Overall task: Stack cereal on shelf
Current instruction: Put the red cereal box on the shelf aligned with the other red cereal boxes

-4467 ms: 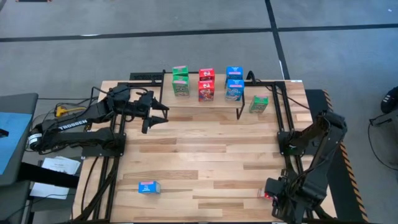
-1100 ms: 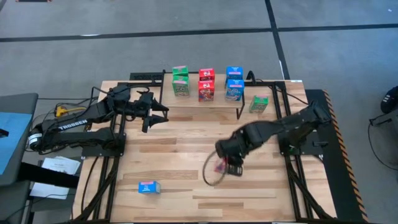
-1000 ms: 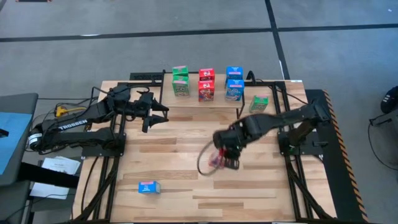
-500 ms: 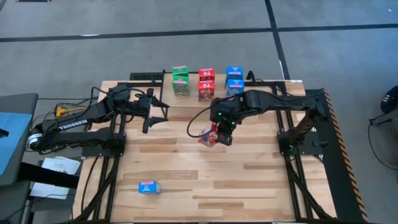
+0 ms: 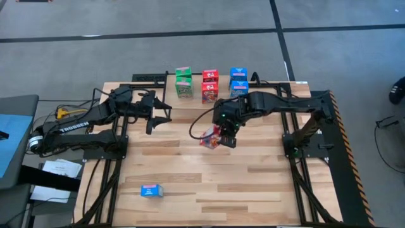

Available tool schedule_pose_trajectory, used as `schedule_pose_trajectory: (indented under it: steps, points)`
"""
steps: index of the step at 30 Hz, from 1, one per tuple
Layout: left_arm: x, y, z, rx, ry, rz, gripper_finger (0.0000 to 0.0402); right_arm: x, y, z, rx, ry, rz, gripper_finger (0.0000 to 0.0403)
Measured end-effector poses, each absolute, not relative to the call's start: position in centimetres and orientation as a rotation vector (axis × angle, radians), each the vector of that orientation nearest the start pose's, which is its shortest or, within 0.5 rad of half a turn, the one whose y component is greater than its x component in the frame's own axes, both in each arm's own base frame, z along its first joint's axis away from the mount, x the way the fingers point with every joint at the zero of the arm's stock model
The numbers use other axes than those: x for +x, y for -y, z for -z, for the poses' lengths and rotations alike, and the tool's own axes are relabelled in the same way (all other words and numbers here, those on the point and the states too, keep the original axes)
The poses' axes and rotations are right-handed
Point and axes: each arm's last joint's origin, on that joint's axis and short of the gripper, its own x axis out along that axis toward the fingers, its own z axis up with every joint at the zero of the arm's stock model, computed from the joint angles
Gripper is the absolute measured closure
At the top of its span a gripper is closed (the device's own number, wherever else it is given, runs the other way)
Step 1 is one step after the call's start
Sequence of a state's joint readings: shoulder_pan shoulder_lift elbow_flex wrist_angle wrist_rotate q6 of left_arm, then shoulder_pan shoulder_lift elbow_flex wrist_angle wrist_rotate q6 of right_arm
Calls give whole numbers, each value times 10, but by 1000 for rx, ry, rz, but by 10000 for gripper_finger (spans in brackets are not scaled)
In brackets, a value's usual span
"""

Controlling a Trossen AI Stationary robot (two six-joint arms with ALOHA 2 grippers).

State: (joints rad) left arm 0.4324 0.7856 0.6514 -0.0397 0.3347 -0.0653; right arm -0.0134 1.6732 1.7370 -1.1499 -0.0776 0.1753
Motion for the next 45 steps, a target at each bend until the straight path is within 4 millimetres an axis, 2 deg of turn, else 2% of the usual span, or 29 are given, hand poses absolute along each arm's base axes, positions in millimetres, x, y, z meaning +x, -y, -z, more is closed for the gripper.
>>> schedule_pose_trajectory:
  steps: [6,15,23,28,33,38,45]
  points:
    - [166,-64,-300,-71,-164,-24,123,333,2,-357,206,-1079,36,234]
    - [170,-65,-292,-108,-224,9,109,334,3,-357,164,-1077,12,232]
    - [192,-75,-285,-177,-193,18,75,338,12,-359,125,-1018,3,232]
    - [207,-82,-282,-268,-149,-14,72,340,22,-361,145,-989,31,232]
    - [216,-85,-275,-321,-180,-11,71,340,28,-361,173,-982,57,232]
    - [226,-80,-272,-322,-167,26,71,340,30,-362,238,-973,92,232]
    - [235,-69,-277,-284,-136,43,71,340,30,-379,238,-914,85,232]
